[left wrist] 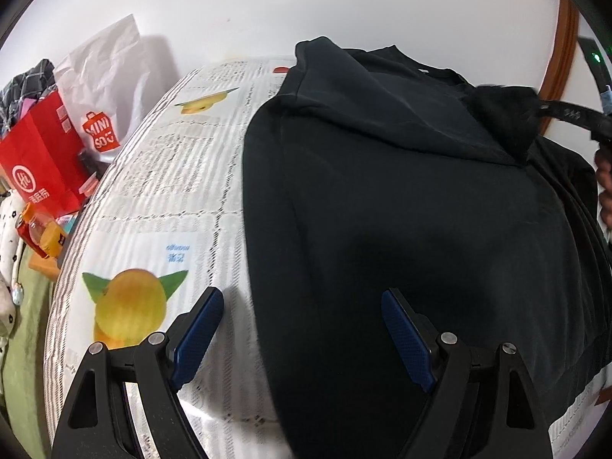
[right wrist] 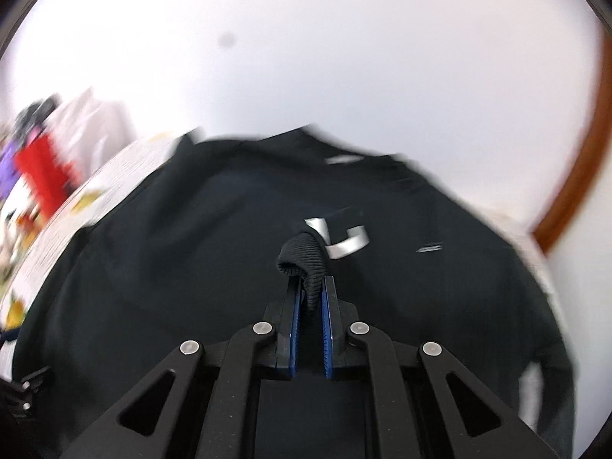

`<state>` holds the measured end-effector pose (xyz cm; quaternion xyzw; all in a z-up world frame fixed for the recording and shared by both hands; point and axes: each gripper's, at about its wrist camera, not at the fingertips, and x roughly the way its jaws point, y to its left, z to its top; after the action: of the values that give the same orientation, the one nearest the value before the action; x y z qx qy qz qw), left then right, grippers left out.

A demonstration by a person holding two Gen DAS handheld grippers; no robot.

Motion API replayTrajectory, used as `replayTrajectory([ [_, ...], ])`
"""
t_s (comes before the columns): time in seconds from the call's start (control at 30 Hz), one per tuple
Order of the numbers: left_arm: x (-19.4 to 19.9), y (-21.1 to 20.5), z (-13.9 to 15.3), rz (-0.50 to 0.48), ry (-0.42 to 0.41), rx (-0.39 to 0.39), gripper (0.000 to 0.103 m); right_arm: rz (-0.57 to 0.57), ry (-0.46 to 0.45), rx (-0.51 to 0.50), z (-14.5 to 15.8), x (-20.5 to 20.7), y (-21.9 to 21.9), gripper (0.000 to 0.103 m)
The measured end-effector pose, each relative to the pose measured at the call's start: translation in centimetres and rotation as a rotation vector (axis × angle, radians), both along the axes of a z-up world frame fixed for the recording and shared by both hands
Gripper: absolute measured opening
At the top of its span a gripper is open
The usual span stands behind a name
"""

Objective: Fold small clothes
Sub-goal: 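Grasp the cuff of the other sleeve with the right gripper, then fold the held sleeve across the body with the right gripper, release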

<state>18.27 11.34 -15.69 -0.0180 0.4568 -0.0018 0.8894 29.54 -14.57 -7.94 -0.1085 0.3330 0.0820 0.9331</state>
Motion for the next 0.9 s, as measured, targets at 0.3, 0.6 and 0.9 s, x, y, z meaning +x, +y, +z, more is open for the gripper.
replayTrajectory([
  [0.3, -1.6, 1.4, 0.4, 0.032, -0.001, -0.007, 0.083, -0.352, 0.094, 0.098, -0.1, 0.8, -15.6, 0.022],
  [0.6, -5.7, 1.3, 0.8, -0.025, -0.004, -0.081, 0.082, -0.294, 0.134, 0.050, -4.0, -14.1, -17.4, 0.059],
  [0.9, -8.4, 0.5, 0.5, -0.024, -0.045, -0.072, 0.038, -0.250, 0.214, 0.089, -8.6, -22.0, -17.2, 0.059],
])
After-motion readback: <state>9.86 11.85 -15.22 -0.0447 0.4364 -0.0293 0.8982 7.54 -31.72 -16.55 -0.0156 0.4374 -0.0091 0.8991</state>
